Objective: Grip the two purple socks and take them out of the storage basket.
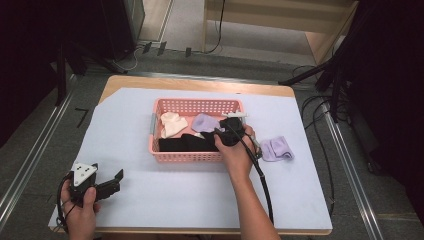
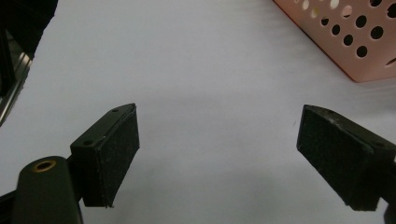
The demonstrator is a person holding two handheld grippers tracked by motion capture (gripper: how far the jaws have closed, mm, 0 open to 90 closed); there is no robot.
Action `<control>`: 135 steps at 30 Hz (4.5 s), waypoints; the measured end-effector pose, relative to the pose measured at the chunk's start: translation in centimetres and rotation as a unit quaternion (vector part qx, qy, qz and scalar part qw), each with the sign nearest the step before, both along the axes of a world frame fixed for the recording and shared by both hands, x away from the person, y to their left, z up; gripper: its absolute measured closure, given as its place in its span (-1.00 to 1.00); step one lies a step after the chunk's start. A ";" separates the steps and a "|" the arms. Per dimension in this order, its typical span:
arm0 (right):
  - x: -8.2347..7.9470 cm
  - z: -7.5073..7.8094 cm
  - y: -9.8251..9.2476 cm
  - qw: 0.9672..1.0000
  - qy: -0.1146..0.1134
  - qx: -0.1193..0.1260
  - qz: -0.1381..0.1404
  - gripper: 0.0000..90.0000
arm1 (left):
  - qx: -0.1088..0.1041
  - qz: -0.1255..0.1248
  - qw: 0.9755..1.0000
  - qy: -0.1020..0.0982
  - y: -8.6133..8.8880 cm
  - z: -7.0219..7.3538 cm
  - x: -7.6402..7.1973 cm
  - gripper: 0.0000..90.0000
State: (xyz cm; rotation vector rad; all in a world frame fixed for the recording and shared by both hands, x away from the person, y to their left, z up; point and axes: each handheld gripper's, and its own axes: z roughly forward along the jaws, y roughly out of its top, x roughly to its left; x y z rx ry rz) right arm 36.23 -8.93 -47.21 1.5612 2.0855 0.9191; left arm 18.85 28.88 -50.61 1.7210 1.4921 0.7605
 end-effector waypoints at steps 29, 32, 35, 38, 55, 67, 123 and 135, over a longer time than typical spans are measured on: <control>-2.6 2.8 -1.7 0.977 -0.200 0.078 -0.006 1.00 | 0.001 0.000 1.000 0.001 0.0 0.0 0.0 -0.68; -2.7 3.1 -1.9 0.973 -0.214 0.088 -0.001 1.00 | 0.001 0.000 1.000 0.001 0.0 0.0 0.0 -0.68; -2.9 3.7 -2.1 0.970 -0.225 0.095 -0.004 1.00 | 0.001 0.000 1.000 0.001 0.0 0.0 0.0 -0.68; -3.0 4.0 -2.2 0.968 -0.232 0.093 -0.005 1.00 | 0.001 0.001 1.000 0.000 0.0 0.0 0.0 -0.68; -3.7 6.9 -4.2 0.955 -0.276 0.107 -0.023 1.00 | 0.002 0.000 1.000 0.001 0.0 0.0 0.0 -0.68; -4.1 8.2 -8.0 0.949 -0.288 0.116 -0.058 1.00 | 0.006 -0.001 1.000 0.000 -0.1 0.0 0.0 -0.68; -15.5 -2.7 -25.7 0.967 -0.179 0.138 -0.118 -0.43 | 0.005 0.009 1.000 -0.022 0.0 0.1 -0.5 -0.69; -18.6 -4.4 -28.0 0.963 -0.186 0.149 -0.130 -0.40 | -0.001 0.009 1.000 -0.022 0.0 0.1 -0.5 -0.68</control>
